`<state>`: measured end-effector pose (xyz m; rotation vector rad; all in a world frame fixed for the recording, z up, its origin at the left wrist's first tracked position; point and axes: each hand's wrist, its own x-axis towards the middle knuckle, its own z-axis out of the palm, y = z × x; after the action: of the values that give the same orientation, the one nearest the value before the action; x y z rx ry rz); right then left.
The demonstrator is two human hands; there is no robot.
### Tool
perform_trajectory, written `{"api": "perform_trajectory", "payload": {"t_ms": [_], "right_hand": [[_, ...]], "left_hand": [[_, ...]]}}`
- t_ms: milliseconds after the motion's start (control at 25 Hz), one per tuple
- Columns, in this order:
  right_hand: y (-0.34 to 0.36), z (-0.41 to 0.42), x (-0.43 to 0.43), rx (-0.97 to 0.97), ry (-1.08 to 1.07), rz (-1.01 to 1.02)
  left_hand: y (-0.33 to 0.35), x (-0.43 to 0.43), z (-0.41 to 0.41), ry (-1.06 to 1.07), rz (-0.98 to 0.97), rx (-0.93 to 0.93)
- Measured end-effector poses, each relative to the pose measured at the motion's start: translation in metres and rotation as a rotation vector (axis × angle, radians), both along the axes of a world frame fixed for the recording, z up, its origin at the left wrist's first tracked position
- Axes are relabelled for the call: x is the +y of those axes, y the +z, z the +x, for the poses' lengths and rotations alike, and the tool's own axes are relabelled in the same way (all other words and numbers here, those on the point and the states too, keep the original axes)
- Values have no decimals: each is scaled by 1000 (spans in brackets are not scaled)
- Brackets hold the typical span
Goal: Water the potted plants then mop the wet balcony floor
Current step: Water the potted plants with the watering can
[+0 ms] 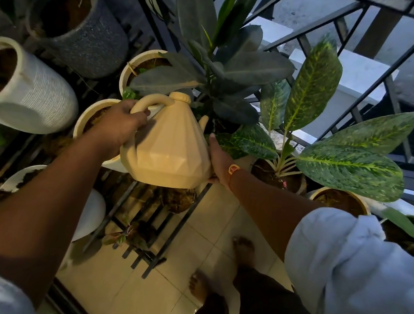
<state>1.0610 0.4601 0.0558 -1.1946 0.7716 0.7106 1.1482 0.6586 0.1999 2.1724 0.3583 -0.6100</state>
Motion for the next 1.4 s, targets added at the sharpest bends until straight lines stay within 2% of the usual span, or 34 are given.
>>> {"api": "perform_trajectory", "payload": {"t_ms": [440,960,1120,1400], "right_hand": [[11,6,5,-59,35,5],[5,6,13,-65,74,-37],[-8,2,22,-37,43,3],[-38,-7,43,-58,105,-213]], "left_hand": [[5,1,8,-44,26,-70],[1,8,2,-48,-30,-16],[-6,19,-23,-38,-76,34],[-54,64,-102,22,-143,89]]}}
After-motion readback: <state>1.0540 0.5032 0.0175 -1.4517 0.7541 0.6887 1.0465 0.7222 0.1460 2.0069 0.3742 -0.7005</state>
